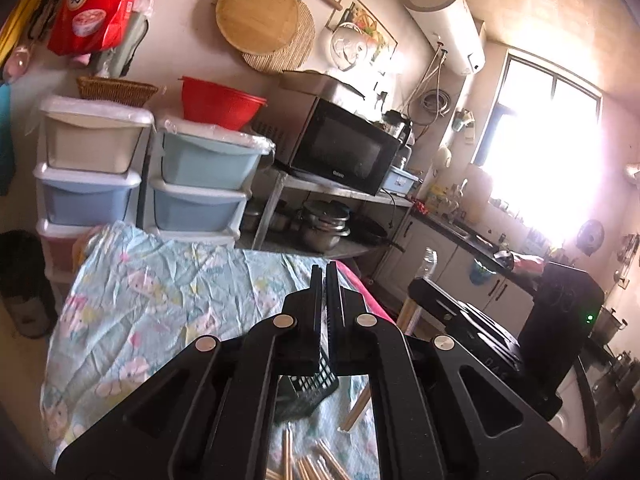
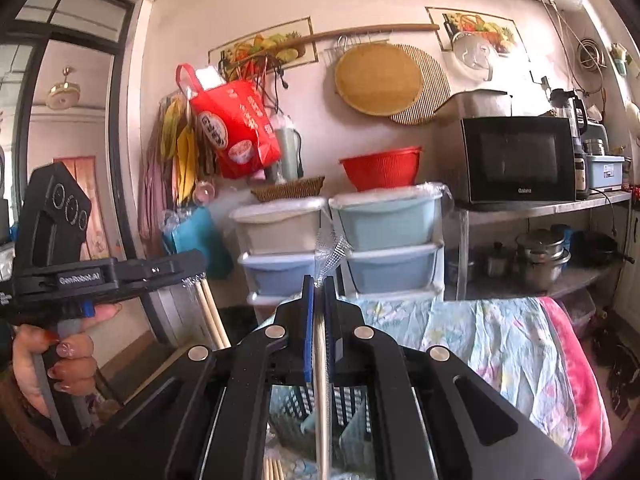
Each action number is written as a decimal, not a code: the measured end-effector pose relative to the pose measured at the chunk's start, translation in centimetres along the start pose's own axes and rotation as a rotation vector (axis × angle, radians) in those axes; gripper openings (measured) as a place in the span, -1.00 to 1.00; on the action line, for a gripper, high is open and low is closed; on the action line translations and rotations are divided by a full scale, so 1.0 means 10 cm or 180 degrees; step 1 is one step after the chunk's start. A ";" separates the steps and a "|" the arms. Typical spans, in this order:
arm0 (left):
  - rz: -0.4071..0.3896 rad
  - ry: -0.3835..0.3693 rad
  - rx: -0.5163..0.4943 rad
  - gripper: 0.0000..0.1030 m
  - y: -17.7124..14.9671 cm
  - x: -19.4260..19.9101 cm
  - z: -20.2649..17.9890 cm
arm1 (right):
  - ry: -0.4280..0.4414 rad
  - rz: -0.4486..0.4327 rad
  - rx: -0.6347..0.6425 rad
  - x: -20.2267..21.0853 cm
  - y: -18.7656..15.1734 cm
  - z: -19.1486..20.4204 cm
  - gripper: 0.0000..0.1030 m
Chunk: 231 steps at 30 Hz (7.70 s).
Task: Organize utensils
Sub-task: 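Lift the held chopsticks upright with both tools and carry them above the caddy, then lower the chopsticks into the caddy compartments and open both tools, then withdraw both open tools up and away from the caddy, then reach down and close the right tool on a chopstick while the left grasps another, then lift both held chopsticks upright and carry them above the caddy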
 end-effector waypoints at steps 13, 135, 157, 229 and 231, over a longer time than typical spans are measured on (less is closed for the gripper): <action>-0.0173 0.0242 -0.0113 -0.99 0.34 -0.22 0.08 | -0.0190 -0.0354 0.0173 -0.19 0.30 -0.15 -0.90; 0.0392 0.1159 0.0198 0.79 -1.88 0.31 0.97 | -0.0429 0.0802 0.0177 0.24 -1.58 0.43 0.82; 0.1258 0.1044 0.0712 -0.07 -2.35 -0.19 1.41 | -0.0189 0.1699 0.0003 -0.25 -2.12 0.32 0.27; 0.0650 0.0652 0.0701 -0.92 -1.44 0.17 1.36 | 0.0362 0.1101 -0.0581 -0.30 -1.26 0.33 -0.92; 0.0631 0.0601 0.0641 -0.93 -1.39 0.18 1.26 | 0.0348 0.1046 -0.0566 -0.25 -1.22 0.33 -0.92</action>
Point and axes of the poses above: each gripper's, at about its wrist camera, not at the fingertips, and x roughly against the way its jaws point, z to its left, y to its top, the point moved 2 cm from there along -x, roughly the way its jaws point, and after that the axes turned 6 degrees about x, right-handed, at the moved point
